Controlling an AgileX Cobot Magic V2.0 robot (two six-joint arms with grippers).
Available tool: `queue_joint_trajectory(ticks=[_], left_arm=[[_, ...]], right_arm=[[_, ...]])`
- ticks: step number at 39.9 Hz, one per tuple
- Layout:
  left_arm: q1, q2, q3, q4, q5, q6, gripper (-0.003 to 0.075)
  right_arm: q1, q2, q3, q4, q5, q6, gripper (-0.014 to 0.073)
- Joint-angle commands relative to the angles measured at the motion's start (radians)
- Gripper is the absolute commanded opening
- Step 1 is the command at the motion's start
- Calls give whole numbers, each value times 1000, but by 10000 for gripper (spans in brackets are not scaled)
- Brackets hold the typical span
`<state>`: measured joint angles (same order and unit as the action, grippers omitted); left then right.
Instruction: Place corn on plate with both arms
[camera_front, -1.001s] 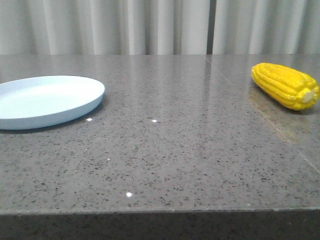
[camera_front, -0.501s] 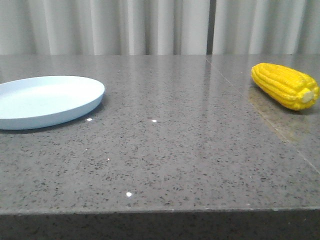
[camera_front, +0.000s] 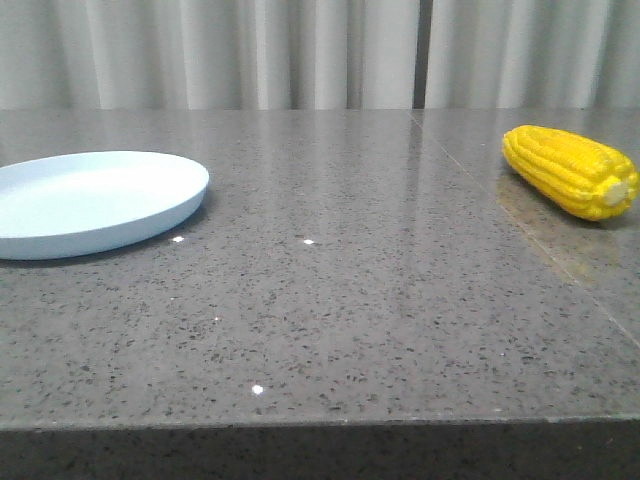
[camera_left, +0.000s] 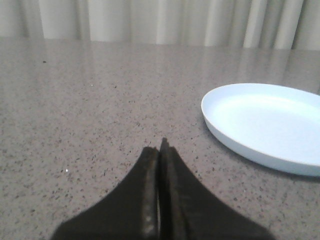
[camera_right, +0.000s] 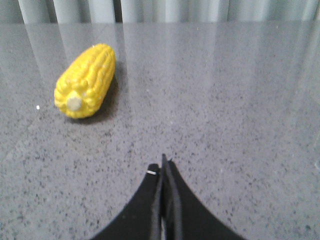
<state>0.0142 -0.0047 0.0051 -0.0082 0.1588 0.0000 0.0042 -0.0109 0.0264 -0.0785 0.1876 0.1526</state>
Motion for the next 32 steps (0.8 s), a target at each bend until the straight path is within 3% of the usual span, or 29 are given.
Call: queue_joint_trajectory(ticks=[1, 5, 8, 17, 22, 32], left_arm=[[3, -20, 4, 8, -202, 0, -20], [3, -20, -17, 8, -329, 0, -20], [3, -20, -65, 8, -339, 0, -20], [3, 87, -327, 114, -118, 0, -20], [3, 231, -450, 117, 23, 0, -20], [3, 377, -500, 117, 1, 0, -20]], right_arm=[[-4, -16, -33, -7, -102, -8, -61], [-4, -16, -111, -7, -96, -8, -61], [-4, -14, -192, -7, -59, -8, -61], [-4, 136, -498, -7, 188, -8, -61], [-4, 288, -608, -7, 224, -8, -61], [-4, 429, -642, -5, 221, -8, -37]])
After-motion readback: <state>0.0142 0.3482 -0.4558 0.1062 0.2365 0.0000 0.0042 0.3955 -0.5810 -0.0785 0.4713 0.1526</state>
